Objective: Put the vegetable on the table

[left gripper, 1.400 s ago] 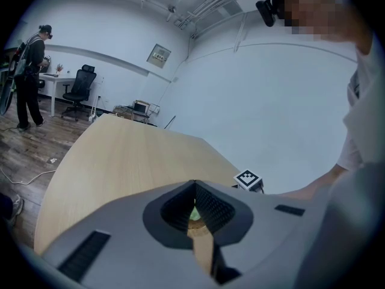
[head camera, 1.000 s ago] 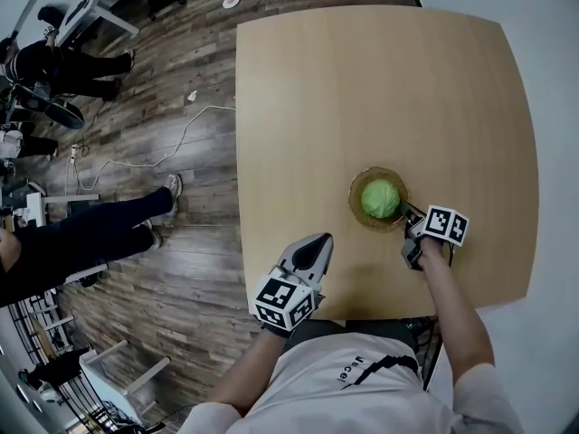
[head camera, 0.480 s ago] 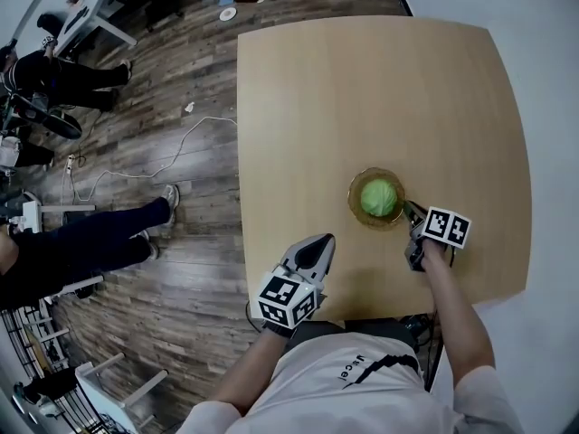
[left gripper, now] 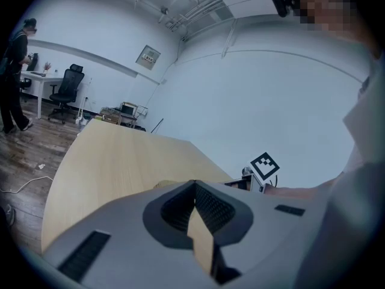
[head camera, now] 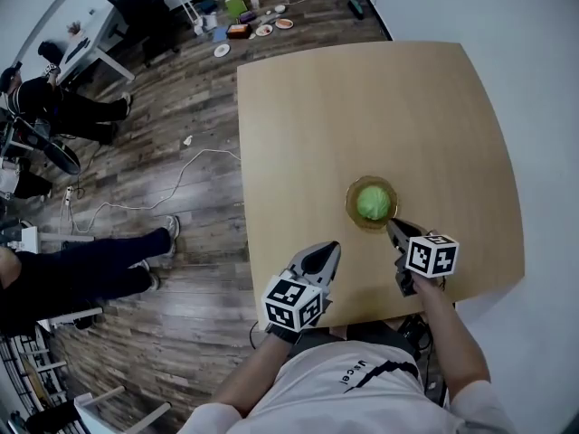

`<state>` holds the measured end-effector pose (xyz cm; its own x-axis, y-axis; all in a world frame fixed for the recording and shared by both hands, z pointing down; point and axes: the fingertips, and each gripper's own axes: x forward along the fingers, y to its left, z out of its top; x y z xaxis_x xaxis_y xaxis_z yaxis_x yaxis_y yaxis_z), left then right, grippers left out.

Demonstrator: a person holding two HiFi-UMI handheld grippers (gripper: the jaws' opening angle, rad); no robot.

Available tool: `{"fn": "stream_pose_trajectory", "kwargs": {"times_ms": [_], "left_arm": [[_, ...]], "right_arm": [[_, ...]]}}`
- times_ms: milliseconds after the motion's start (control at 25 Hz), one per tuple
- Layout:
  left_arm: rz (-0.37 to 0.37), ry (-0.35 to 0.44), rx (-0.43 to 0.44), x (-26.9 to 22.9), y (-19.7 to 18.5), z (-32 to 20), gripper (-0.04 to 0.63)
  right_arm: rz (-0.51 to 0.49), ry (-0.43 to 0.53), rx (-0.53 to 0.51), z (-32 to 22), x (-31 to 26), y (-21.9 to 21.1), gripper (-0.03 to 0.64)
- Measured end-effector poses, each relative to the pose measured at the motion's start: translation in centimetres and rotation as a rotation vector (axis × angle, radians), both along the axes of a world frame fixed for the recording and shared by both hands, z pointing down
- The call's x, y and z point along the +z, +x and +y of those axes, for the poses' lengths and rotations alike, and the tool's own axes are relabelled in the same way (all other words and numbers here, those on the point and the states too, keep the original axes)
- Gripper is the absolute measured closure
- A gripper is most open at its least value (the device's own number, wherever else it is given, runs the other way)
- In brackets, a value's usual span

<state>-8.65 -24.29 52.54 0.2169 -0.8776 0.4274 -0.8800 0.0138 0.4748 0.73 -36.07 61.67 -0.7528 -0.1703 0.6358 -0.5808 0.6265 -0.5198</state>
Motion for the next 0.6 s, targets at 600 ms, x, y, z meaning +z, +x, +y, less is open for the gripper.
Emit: {"fn": "stream_pose_trajectory", "kwargs": {"times_ms": [600], "left_arm": [[-0.098,0.154,0.084,-8.2,1.4,4.5,0.582]], "right_arm": [[-0.137,0.286,0.028,9.8,-13.0,-1.5,0.601]]}}
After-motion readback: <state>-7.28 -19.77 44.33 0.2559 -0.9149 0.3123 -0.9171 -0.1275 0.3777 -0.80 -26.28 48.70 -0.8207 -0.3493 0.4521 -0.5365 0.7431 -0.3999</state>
